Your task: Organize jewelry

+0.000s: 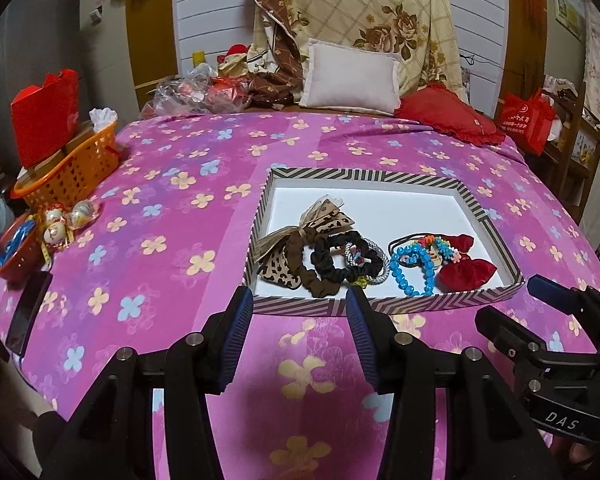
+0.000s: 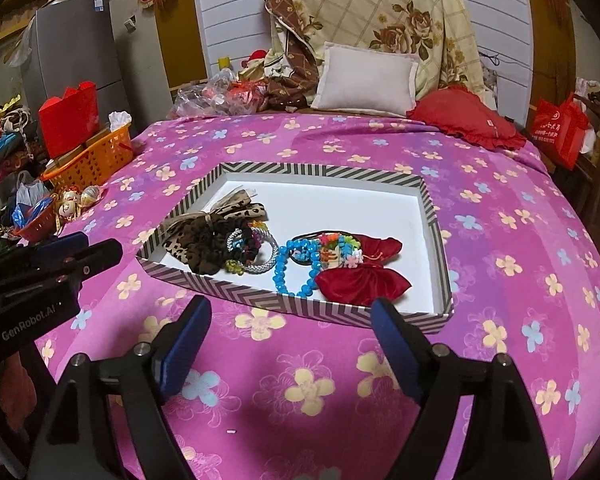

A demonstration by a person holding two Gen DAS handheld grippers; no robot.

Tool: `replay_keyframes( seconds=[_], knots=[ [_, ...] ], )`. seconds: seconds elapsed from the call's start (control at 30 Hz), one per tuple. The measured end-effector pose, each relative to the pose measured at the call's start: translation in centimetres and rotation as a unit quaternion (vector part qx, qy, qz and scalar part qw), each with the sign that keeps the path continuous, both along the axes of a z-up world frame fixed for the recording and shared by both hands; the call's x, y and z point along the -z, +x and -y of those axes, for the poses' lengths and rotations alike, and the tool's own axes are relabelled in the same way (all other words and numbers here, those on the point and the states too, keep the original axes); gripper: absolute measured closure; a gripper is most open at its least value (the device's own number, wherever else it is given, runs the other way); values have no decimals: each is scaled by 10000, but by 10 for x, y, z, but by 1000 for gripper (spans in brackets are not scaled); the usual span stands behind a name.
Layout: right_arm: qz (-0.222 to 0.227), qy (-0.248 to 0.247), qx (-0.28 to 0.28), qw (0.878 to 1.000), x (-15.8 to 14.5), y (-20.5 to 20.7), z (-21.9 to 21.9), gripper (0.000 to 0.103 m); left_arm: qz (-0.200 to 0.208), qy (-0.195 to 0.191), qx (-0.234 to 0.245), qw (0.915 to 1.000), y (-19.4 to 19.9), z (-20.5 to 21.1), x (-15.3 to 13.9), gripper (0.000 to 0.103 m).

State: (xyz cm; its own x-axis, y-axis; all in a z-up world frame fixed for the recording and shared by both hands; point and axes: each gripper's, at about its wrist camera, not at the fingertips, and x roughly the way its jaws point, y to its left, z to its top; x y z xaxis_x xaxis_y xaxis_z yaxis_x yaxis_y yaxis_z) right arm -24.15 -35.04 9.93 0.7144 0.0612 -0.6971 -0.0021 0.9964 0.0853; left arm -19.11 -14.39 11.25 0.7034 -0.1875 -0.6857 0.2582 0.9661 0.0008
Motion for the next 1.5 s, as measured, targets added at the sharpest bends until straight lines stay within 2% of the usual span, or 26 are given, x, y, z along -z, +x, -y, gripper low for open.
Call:
replay_keyframes(
  seconds=[1.5],
  knots=[
    [-160,3,22,9999,8,0,0,17,-52,78,-9,10000,-4,-2,6,66]
  ],
)
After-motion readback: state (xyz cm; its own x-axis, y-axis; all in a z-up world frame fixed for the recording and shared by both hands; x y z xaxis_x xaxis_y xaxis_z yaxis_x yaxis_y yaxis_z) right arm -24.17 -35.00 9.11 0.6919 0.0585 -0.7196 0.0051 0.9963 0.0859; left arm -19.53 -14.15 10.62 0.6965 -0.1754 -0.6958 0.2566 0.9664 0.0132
